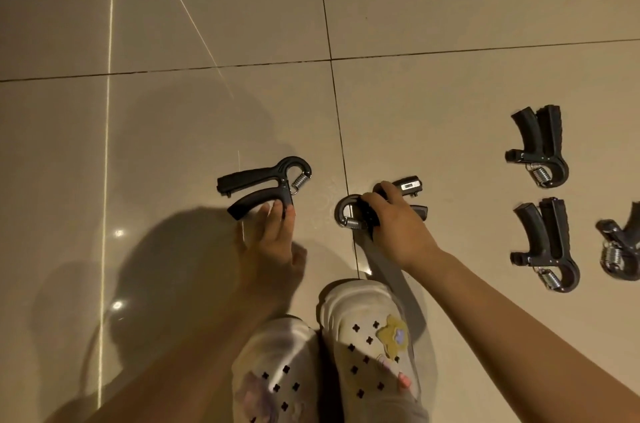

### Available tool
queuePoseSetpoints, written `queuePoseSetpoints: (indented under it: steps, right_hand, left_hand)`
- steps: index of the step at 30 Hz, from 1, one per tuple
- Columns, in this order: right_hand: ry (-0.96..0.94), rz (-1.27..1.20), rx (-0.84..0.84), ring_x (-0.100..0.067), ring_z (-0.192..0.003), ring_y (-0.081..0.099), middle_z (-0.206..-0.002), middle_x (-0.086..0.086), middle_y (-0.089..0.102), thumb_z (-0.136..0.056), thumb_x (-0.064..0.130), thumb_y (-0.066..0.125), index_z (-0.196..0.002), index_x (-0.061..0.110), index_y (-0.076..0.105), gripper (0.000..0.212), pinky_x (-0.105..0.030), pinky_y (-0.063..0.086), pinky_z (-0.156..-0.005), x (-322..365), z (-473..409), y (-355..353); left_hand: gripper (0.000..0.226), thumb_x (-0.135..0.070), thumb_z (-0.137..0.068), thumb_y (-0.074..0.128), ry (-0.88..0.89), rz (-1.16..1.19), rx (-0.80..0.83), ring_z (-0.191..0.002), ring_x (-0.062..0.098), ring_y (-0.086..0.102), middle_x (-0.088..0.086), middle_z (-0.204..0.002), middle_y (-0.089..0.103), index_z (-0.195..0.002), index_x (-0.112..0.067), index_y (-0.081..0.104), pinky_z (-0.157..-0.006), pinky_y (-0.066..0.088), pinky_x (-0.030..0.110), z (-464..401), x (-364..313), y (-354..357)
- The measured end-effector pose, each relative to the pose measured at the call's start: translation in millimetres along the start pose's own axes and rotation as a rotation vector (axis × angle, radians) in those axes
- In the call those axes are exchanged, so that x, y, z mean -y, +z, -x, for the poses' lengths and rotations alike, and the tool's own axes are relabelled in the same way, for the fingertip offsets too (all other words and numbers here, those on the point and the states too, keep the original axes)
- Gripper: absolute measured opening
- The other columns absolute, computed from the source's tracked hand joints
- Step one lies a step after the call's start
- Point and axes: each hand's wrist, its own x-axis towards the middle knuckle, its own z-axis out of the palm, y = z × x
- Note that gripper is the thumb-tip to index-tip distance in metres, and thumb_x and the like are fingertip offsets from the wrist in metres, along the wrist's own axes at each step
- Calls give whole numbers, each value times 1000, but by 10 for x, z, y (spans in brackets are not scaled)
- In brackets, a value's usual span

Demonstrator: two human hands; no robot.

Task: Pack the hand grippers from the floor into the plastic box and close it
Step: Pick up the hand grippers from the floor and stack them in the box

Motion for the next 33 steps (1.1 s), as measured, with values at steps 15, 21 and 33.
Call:
queuePoseSetpoints:
  steps: [15, 21, 33]
  right_hand:
    - [-42, 319, -81, -33, -140, 25, -154, -6, 29, -75, 16, 74, -146, 17, 32, 82, -50, 34, -106, -761, -14, -161]
    - [-145, 285, -94, -36, -122, 50, -135, -13, 52, -68, 21, 77, -132, 7, 48, 72, -49, 48, -92, -860, -30, -163]
    - [-253, 377, -266, -30, -90, 56, -112, -11, 56, -61, 31, 74, -140, 13, 40, 87, -39, 50, -72, -88, 558, -767]
  left_hand:
    - [76, -46, -77, 70, -130, 74, -58, -115, 39, 49, 17, -133, 44, -137, -10, 39, -84, 49, 50, -454, 922, -95]
    - [62, -28, -60, 85, -27, 83, -172, -87, 37, 60, 13, -99, 64, -112, -5, 59, -71, 49, 40, -497, 844, -305]
    - [71, -23, -66, 83, 169, 318, -200, -103, -2, 40, -4, -129, 42, -129, -17, 52, -88, 31, 10, -97, -13, -1148]
